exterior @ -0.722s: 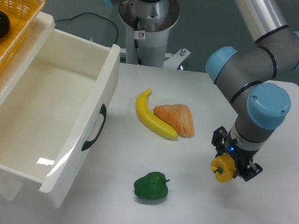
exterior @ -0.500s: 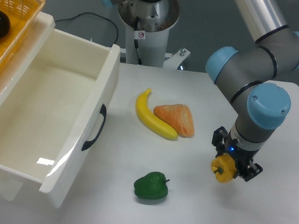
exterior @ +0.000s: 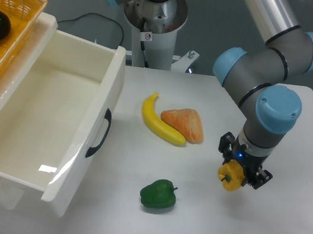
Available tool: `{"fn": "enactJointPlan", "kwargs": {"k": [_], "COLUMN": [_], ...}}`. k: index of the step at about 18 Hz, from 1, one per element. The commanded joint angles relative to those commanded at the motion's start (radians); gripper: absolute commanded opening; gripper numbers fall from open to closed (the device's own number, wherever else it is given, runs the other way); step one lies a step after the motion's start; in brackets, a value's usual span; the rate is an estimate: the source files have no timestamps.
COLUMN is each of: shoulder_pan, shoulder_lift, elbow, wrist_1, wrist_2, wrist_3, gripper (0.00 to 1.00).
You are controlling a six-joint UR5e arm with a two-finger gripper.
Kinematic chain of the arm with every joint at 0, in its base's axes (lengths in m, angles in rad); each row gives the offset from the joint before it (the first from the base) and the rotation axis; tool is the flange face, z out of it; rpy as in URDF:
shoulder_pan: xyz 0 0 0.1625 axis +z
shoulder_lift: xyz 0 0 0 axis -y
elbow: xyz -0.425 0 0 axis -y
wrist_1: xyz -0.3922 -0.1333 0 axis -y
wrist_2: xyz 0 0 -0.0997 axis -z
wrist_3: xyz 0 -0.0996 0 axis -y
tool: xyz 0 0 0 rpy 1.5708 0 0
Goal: Place the yellow pepper in the upper white drawer
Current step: 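Hold the yellow pepper in the gripper and begin lifting it, then carry the yellow pepper over the banana toward the open white drawer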
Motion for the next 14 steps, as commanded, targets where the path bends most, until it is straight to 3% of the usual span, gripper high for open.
{"fn": "enactJointPlan", "kwargs": {"k": [7,14], "shoulder_pan": [-0.018,-0.084], "shoulder_lift": [0.135,0.232], "elbow": [-0.072,-0.078], "wrist_1": [-0.044,-0.061], "wrist_2": [-0.089,-0.159], "wrist_3": [-0.025,-0.144], "gripper": [0.66,0.64]}}
